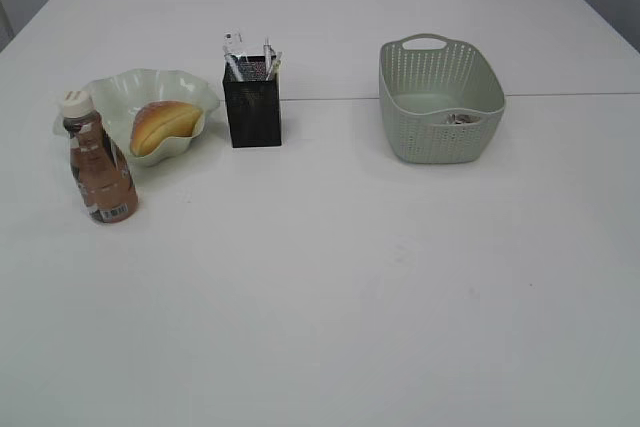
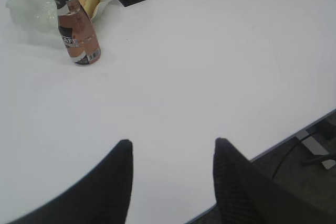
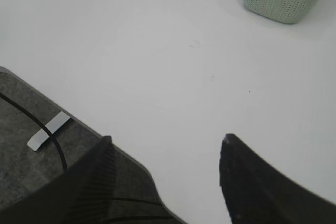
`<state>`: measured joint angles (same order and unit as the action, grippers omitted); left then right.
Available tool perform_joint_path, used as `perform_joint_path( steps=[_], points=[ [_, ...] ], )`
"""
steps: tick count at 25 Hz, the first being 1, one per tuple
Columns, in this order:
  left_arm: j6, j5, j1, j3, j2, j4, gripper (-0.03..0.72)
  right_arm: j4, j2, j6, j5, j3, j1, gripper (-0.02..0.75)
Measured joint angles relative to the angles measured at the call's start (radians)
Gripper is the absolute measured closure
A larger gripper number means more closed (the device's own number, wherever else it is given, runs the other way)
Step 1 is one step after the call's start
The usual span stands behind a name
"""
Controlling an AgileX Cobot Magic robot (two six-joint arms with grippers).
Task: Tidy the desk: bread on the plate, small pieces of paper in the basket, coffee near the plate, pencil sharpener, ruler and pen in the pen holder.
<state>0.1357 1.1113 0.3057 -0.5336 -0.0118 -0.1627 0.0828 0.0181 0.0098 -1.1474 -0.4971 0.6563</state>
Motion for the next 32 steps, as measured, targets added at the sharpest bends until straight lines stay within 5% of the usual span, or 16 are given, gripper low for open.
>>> perform_joint_path(
  steps=[5,17,32],
  points=[
    [0.0,0.0,0.0,0.0,0.0,-0.002,0.32,0.0,0.0,0.0,0.0,0.0,-0.042,0.279],
    [0.0,0.0,-0.163,0.0,0.0,-0.007,0.32,0.0,0.0,0.0,0.0,0.0,-0.394,0.279],
    [0.0,0.0,-0.168,0.0,0.0,0.002,0.32,0.0,0.0,0.0,0.0,0.0,-0.406,0.279]
  ],
)
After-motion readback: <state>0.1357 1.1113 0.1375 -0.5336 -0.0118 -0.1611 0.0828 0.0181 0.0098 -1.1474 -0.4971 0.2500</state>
